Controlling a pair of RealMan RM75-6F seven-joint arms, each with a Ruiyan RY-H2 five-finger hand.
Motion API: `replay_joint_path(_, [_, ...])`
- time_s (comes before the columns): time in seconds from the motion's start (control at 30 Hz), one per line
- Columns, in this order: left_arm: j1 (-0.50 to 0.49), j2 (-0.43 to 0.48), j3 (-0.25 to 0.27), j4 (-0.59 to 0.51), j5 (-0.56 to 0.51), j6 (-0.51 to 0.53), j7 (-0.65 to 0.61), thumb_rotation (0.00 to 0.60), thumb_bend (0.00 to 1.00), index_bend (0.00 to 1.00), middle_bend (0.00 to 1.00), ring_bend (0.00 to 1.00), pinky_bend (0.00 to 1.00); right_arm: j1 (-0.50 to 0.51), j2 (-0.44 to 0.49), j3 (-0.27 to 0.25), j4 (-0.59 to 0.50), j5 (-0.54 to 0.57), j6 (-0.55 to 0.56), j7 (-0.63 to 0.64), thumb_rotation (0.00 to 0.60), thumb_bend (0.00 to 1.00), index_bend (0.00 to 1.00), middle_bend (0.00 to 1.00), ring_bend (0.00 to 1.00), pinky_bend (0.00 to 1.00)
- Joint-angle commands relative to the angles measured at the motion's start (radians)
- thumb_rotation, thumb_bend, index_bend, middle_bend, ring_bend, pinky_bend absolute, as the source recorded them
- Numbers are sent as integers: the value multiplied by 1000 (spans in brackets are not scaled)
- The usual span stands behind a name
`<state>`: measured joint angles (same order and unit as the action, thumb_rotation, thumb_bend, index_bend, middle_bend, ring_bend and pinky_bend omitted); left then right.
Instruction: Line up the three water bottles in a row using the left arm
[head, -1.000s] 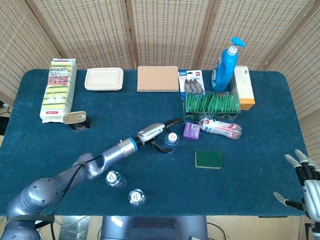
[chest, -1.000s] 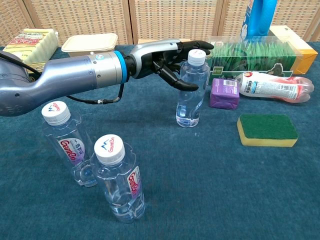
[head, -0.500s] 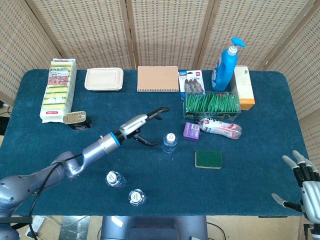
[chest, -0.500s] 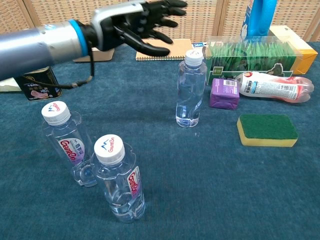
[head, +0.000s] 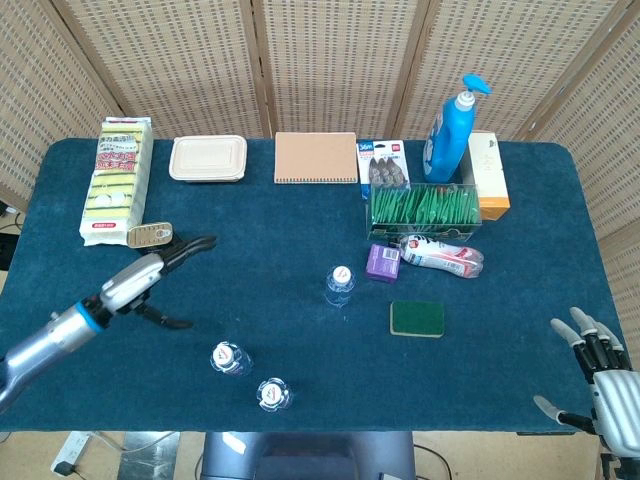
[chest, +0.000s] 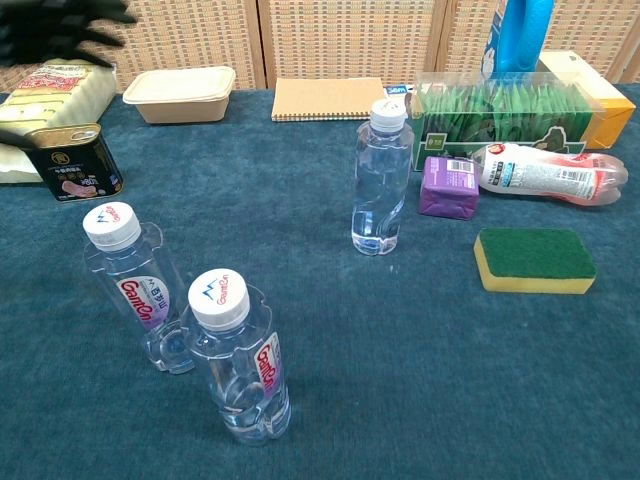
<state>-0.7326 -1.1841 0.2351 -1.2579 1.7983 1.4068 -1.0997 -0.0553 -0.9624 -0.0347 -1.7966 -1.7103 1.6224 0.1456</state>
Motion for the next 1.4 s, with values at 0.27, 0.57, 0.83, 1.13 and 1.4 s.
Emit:
replay_joint_path(0.27, [205, -84, 102, 163, 94, 168, -15, 600, 28, 0, 0, 0, 3, 4, -6, -19, -19, -49, -4, -28, 600, 0, 112, 2, 0, 0])
replay_joint_path(0.57, [225, -202, 88, 220, 106, 154, -65, 600, 29, 0, 0, 0, 3, 8, 1, -21, -8, -48, -1, 1, 600, 0, 112, 1, 0, 0])
replay_joint_path(0.83, [215, -309, 71, 239, 103, 89, -46, 600, 38, 0, 0, 0, 3, 2, 14, -21, 8, -37, 19, 47, 600, 0, 112, 2, 0, 0])
replay_joint_path(1.13, [207, -387, 48, 256, 76, 44, -67, 600, 86, 0, 0, 0, 58, 0, 25, -21, 17, -34, 30, 86, 600, 0, 112, 2, 0, 0])
replay_joint_path(1.4, [207, -421, 29, 252, 51, 25, -58, 600, 277, 3, 15, 3, 245, 1, 32, -19, 26, -27, 35, 116, 600, 0, 112, 2, 0, 0])
